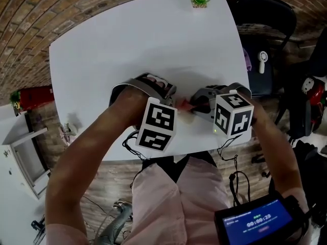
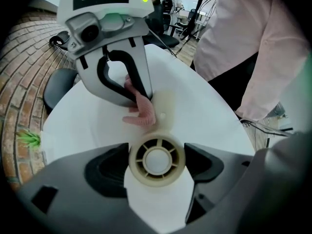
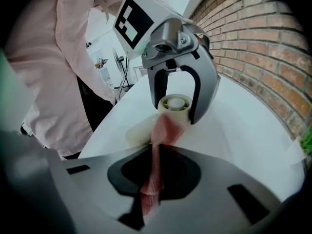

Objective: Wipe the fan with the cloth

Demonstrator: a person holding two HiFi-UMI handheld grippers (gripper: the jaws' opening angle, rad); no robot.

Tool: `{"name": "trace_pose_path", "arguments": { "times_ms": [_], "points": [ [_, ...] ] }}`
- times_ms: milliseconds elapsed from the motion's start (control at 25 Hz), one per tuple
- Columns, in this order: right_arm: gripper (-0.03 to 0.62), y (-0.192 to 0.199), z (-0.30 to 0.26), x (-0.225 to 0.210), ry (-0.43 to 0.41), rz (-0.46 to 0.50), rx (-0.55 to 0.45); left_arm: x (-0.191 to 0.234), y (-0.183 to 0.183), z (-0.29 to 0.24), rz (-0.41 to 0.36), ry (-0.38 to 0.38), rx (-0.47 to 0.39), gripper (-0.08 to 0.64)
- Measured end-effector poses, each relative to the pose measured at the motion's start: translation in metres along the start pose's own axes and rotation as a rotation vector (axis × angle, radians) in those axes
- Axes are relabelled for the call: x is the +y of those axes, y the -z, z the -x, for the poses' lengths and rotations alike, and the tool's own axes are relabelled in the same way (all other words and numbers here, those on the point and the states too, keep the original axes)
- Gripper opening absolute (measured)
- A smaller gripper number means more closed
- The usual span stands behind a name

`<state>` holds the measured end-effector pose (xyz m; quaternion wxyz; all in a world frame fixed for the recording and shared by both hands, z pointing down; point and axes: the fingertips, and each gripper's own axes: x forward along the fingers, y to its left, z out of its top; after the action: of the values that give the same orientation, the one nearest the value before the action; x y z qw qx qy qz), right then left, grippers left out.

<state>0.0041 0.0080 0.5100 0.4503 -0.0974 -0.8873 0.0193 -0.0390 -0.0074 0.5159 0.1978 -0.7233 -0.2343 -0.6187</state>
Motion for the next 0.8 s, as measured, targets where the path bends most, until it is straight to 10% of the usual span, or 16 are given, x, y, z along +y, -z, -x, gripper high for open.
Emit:
{"name": "trace_pose_path", "arguments": {
  "times_ms": [800],
  "points": [
    [0.029, 0.026, 0.013, 0.038, 0.077, -0.179, 0.010, 0.007, -0.005, -0.002, 0.239, -0.004, -0.054, 0.364]
  ]
}}
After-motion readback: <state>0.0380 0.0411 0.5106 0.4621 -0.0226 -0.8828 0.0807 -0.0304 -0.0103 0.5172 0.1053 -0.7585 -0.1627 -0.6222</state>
